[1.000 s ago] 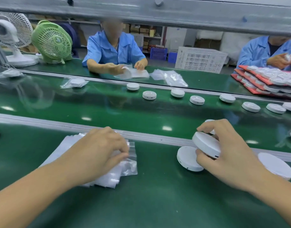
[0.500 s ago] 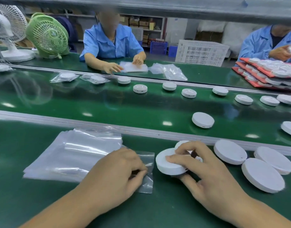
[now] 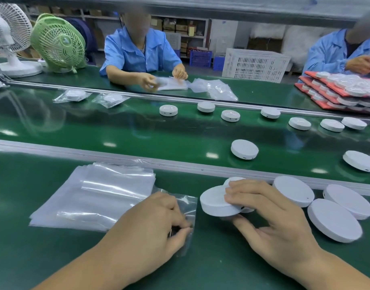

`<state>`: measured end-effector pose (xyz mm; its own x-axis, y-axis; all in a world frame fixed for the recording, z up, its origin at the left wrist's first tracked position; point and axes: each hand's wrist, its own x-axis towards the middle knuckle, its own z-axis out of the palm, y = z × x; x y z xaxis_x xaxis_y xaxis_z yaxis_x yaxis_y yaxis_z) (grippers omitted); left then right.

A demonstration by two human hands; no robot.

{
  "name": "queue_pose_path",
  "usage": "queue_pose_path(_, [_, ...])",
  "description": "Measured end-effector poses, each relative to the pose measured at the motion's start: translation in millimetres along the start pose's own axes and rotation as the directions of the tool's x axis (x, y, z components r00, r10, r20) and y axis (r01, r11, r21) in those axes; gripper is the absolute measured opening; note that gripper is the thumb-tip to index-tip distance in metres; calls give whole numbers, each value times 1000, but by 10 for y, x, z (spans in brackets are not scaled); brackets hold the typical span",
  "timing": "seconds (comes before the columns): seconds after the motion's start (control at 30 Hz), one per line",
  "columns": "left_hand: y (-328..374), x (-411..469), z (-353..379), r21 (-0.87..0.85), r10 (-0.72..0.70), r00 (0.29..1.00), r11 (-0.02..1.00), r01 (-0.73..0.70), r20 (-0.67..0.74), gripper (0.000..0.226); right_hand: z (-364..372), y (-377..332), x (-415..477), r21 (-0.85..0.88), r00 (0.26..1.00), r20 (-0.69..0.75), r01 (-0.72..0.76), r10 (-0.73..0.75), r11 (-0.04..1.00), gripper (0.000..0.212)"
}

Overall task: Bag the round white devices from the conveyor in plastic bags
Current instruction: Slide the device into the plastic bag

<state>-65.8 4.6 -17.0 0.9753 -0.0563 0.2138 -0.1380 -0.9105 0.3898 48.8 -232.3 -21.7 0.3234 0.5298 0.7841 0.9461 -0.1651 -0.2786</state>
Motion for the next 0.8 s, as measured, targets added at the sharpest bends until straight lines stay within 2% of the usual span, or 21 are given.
queue_pose_path(0.17, [-31, -5, -74, -46, -25, 1000, 999, 25, 12, 20, 59, 12, -59, 28, 989, 136, 52, -55, 998, 30])
queue_pose_path(0.3, [65, 18, -90, -257, -135, 978, 962, 91, -160, 10, 79, 34, -84, -15, 977, 178, 122, -118, 992, 41])
queue_pose_path(0.4, [145, 15, -78, -403, -194, 953, 911, 87, -233, 17, 81, -22, -41, 36, 987, 116, 112, -115, 993, 28])
queue_pose_path(0.5, [167, -3, -108, -582, -119, 988, 812, 39, -100, 15, 73, -163, 9, 148, 999, -8, 33, -32, 988, 22])
queue_pose_path(0.57, [202, -23, -162, -713, 1, 1000, 701, 19, 27, 38, 80, -280, 34, 263, 990, -59, -107, 127, 959, 25])
queue_pose_path(0.6, [224, -37, -161, -710, 35, 999, 704, -8, 23, 53, 86, -337, 49, 326, 969, -72, -200, 235, 924, 27])
queue_pose_path(0.63, [263, -44, -142, -685, 36, 999, 727, -46, -30, 61, 102, -389, 71, 382, 942, -73, -277, 328, 881, 29])
queue_pose_path(0.7, [374, -35, -60, -636, -33, 970, 761, -131, -240, 50, 152, -469, 118, 457, 900, -11, -382, 435, 803, 33])
queue_pose_path(0.73, [427, -14, -28, -650, -108, 932, 744, -156, -347, 40, 165, -499, 162, 490, 883, 66, -434, 464, 756, 36])
queue_pose_path(0.8, [479, 61, -9, -749, -318, 823, 637, -182, -471, 16, 166, -526, 289, 510, 837, 262, -543, 481, 667, 43])
